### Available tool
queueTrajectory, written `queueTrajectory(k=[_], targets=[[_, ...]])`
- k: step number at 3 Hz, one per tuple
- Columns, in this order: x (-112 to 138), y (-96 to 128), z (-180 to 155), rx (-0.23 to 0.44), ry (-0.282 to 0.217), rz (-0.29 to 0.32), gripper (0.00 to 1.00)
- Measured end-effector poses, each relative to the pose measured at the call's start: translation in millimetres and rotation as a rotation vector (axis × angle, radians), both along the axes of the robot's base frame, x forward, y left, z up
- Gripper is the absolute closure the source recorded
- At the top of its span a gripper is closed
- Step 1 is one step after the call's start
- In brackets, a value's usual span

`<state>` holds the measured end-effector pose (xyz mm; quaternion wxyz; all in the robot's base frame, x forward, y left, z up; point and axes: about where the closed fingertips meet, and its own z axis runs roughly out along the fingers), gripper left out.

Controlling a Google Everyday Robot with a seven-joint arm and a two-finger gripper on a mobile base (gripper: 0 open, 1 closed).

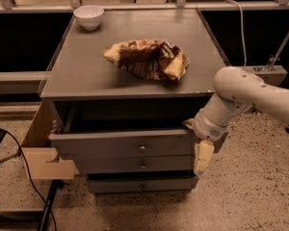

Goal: Open top drawer

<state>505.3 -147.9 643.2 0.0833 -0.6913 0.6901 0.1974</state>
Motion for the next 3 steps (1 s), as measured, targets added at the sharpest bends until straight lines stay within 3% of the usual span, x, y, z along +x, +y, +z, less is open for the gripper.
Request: queueTrajectory(k=[2, 3], targets=[[-18.4, -6.4, 0.1, -0.044, 0.096, 0.016, 0.00], [-18.4, -6.4, 2.9, -0.044, 0.096, 0.016, 0.00]])
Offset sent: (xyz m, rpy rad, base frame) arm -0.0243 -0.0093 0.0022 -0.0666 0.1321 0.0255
